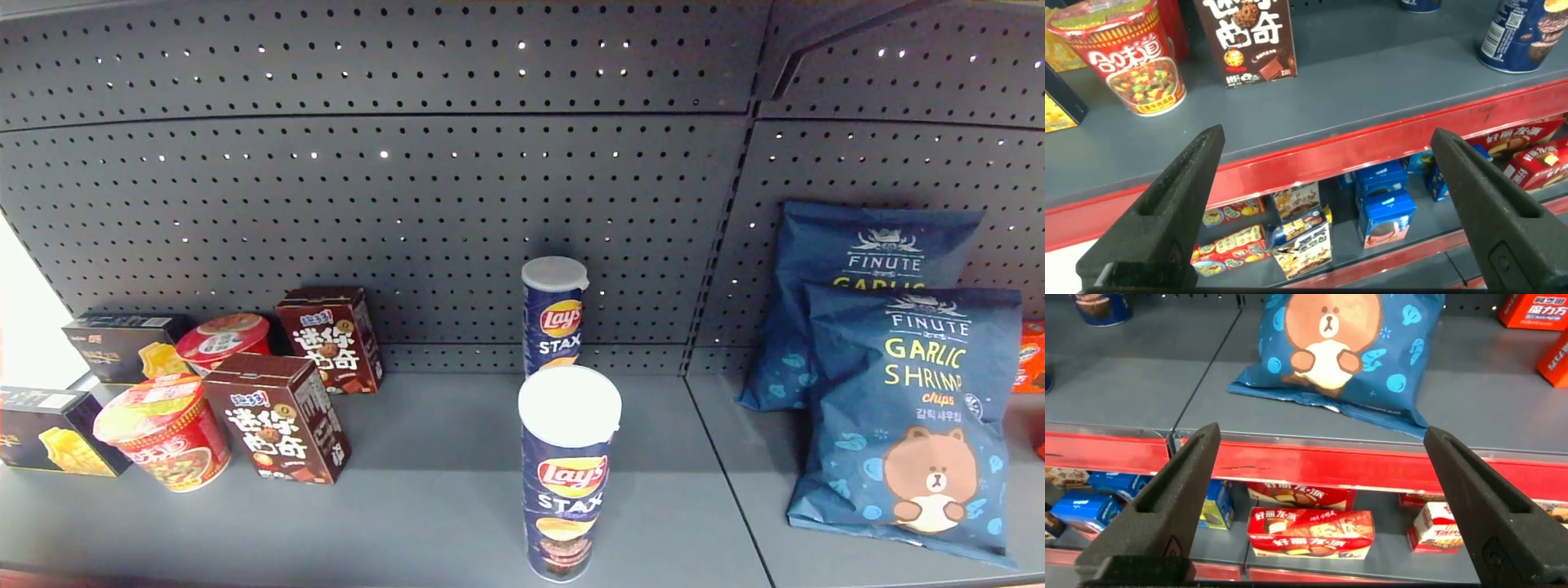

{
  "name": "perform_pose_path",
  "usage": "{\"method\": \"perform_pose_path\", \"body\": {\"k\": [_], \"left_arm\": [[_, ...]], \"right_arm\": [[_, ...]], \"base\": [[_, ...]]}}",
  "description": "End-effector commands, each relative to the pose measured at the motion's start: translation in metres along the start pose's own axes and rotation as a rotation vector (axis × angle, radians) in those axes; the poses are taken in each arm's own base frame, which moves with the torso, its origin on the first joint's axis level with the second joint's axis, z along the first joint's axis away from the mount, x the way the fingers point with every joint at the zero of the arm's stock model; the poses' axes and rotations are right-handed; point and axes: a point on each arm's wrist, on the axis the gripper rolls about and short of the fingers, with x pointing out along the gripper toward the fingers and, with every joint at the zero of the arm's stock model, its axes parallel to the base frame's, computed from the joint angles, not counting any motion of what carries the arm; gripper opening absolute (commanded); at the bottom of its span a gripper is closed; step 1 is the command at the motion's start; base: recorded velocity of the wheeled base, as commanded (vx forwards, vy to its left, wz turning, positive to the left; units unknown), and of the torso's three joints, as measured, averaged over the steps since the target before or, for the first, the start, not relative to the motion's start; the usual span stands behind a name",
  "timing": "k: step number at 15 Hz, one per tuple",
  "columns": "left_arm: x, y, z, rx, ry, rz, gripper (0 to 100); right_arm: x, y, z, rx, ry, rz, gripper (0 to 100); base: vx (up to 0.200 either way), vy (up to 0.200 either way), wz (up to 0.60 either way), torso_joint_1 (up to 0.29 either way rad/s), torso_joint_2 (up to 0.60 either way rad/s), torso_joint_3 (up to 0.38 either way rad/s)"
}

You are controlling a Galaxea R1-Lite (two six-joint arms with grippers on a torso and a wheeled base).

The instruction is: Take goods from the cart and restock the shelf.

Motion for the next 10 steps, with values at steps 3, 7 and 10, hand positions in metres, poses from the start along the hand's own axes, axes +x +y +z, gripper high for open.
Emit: {"method": "perform_pose_path", "body": {"k": [3, 7, 10], "left_arm": [[0.0001, 0.0000, 0.0000, 0.001, 0.001, 0.000, 100], [0.0001, 0.0000, 0.0000, 0.001, 0.001, -0.001, 100], [0.0001, 0.0000, 0.0000, 0.001, 0.001, 0.000, 100]], "right_arm": [[0.0001, 0.0000, 0.0001, 0.000, 0.001, 0.001, 100], [0.0001, 0.0000, 0.0001, 0.000, 0.001, 0.001, 100], [0.0001, 0.0000, 0.0001, 0.003, 0.001, 0.001, 100]], "base": [[0.000, 0.000, 0.00, 0.000, 0.00, 0.000], [-0.100, 0.000, 0.00, 0.002, 0.00, 0.000], [0.000, 0.000, 0.00, 0.000, 0.00, 0.000]]}}
